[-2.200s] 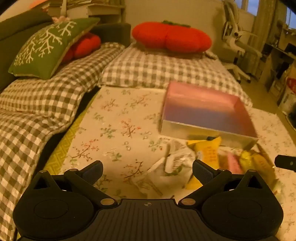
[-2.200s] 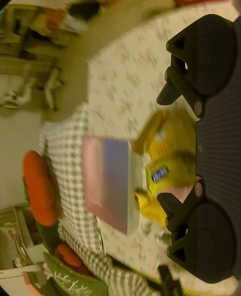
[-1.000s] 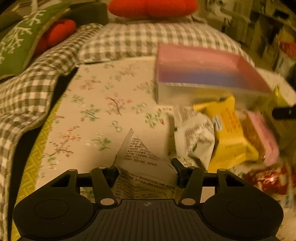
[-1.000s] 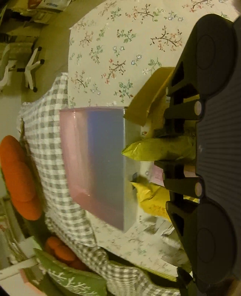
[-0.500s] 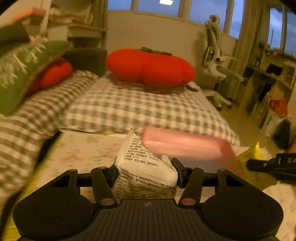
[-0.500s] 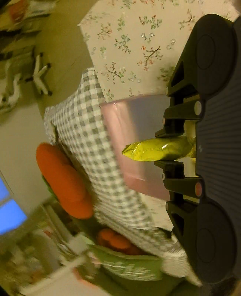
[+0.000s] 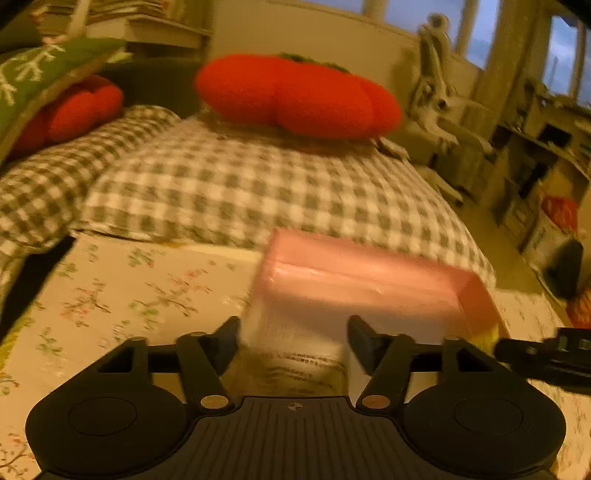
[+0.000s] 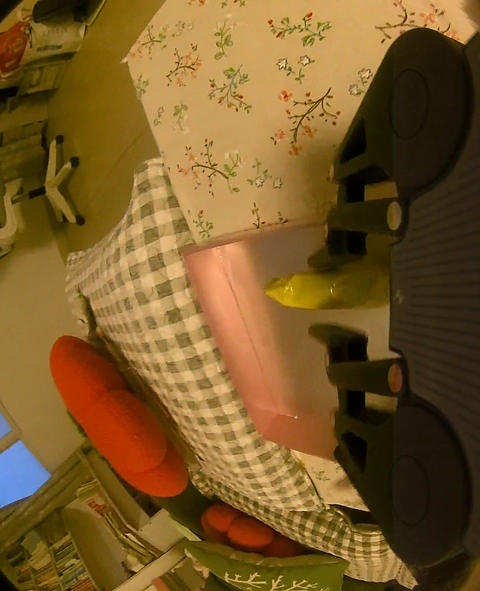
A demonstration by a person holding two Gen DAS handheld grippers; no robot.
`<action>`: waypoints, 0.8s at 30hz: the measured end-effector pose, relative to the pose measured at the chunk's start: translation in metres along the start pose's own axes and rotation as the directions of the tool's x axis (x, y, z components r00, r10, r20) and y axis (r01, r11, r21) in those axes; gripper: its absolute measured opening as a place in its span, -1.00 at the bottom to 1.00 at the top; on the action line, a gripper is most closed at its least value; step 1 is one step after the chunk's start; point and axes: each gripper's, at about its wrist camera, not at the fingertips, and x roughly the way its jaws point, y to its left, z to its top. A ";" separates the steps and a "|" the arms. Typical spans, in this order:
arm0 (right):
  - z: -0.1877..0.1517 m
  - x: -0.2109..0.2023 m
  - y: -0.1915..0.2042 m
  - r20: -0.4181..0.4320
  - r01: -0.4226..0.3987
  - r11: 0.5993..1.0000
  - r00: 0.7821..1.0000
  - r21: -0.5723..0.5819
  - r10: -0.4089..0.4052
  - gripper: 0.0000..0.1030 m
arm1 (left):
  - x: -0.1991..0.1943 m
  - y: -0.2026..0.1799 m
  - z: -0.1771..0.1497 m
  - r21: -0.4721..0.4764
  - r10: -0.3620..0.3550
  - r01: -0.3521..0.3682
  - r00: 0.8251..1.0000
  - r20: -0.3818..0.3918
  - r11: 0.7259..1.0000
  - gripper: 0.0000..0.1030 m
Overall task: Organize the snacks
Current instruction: 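Carry both packets over the pink box and open both tools to drop them, then grasp the yellow waffle sandwich packet with the right tool while the left grasps a white wrapper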
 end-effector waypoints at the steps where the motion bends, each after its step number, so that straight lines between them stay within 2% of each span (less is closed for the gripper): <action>1: 0.001 -0.010 0.001 0.022 0.004 1.000 1.000 0.000 -0.004 -0.06 | -0.007 0.003 0.003 -0.021 -0.002 0.003 1.000 0.020 1.000 0.48; 2: 0.004 -0.019 0.001 0.043 0.011 1.000 0.999 -0.002 -0.011 0.11 | -0.011 0.006 0.006 -0.036 -0.008 0.009 0.999 0.034 0.999 0.50; 4: 0.004 -0.039 0.005 0.086 0.022 1.000 0.996 -0.020 -0.021 0.30 | -0.025 0.009 0.013 -0.057 -0.011 0.015 0.998 0.061 0.998 0.57; 7: 0.002 -0.064 0.009 0.126 0.040 0.996 0.992 -0.075 -0.031 0.37 | -0.046 0.009 0.016 -0.058 0.004 0.000 0.997 0.079 0.998 0.62; 11: -0.013 -0.096 0.008 0.159 0.101 0.984 0.984 -0.145 -0.077 0.62 | -0.072 0.005 0.006 -0.034 0.015 -0.013 0.998 0.054 0.999 0.67; 13: -0.021 -0.102 0.006 0.151 0.144 0.974 0.981 -0.174 -0.118 0.73 | -0.080 0.000 -0.006 -0.017 0.017 -0.018 1.000 -0.004 1.000 0.68; 16: -0.034 -0.104 -0.003 0.073 0.181 0.968 0.983 -0.175 -0.171 0.74 | -0.089 -0.005 -0.026 -0.005 0.001 -0.001 0.997 -0.083 1.000 0.68; 20: -0.045 -0.100 -0.008 -0.031 0.105 0.984 0.993 -0.145 -0.111 0.62 | -0.093 -0.004 -0.044 0.038 0.034 -0.029 0.987 -0.154 0.999 0.68; 22: -0.051 -0.099 -0.006 -0.048 0.104 0.982 0.992 -0.159 -0.113 0.62 | -0.094 0.001 -0.050 0.019 0.045 -0.042 0.984 -0.175 0.999 0.68; 24: -0.056 -0.095 -0.003 -0.074 0.122 0.974 0.988 -0.189 -0.138 0.58 | -0.095 0.007 -0.056 -0.014 0.023 -0.026 0.980 -0.200 1.000 0.68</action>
